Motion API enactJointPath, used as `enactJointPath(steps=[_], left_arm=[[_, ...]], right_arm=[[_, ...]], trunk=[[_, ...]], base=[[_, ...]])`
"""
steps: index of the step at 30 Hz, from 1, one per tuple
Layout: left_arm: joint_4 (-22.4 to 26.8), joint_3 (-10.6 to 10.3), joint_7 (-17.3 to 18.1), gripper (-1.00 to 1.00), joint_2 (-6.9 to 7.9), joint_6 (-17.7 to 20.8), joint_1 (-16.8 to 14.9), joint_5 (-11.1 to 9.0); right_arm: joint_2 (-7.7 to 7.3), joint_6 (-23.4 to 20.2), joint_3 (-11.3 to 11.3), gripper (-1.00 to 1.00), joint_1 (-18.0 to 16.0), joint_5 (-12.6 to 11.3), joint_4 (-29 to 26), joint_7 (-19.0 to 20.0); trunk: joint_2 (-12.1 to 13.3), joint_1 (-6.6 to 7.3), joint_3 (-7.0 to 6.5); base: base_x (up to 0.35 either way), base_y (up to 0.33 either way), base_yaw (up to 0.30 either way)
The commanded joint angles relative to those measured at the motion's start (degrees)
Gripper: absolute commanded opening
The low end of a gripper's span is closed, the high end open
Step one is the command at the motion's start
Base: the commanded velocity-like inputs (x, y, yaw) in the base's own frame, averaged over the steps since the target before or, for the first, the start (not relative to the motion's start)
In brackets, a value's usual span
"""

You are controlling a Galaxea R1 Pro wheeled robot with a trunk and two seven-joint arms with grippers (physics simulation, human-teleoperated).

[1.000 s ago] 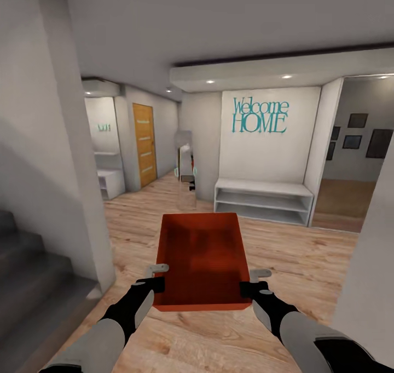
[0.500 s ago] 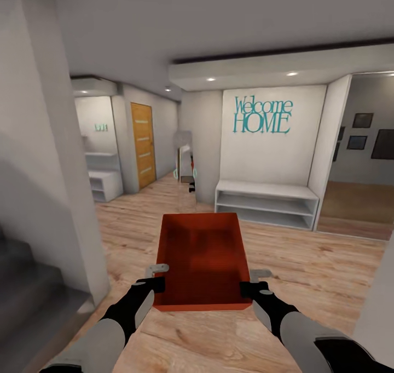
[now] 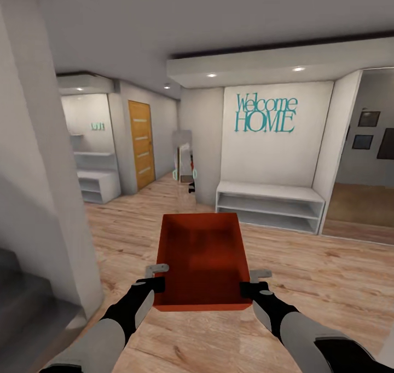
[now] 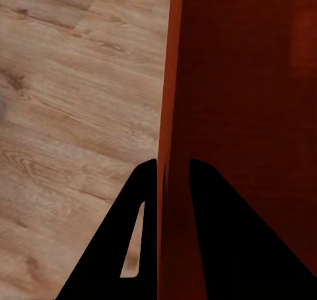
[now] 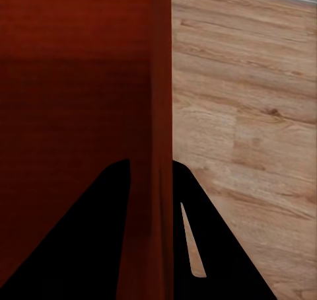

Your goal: Move the two storage containers from the living room to the garage. In the garage, place one container on the floor and stack the other container on top of it (either order is fine).

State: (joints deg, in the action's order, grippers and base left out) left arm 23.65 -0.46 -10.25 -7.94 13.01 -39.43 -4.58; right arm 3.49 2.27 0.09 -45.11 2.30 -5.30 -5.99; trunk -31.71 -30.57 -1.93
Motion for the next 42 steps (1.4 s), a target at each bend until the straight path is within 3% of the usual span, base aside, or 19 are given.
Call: enactJointPath(steps=[1, 42], left_arm=[[0.0, -0.3, -1.5, -1.0, 1.7, 0.4, 0.1, 0.4], [0.1, -0.3, -1.5, -1.0, 1.79, 0.4, 0.1, 0.4]], right_arm=[[0.03, 0.2, -2.1, -1.0, -0.1, 0.3, -0.8, -0.1], [0.03, 0.2, -2.1, -1.0, -0.1, 0.3, -0.8, -0.1]], trunk=[[0.0, -0.05, 0.08], [0.0, -0.05, 0.17]], base=[[0.324, 0.0, 0.0], [0.324, 0.0, 0.0]])
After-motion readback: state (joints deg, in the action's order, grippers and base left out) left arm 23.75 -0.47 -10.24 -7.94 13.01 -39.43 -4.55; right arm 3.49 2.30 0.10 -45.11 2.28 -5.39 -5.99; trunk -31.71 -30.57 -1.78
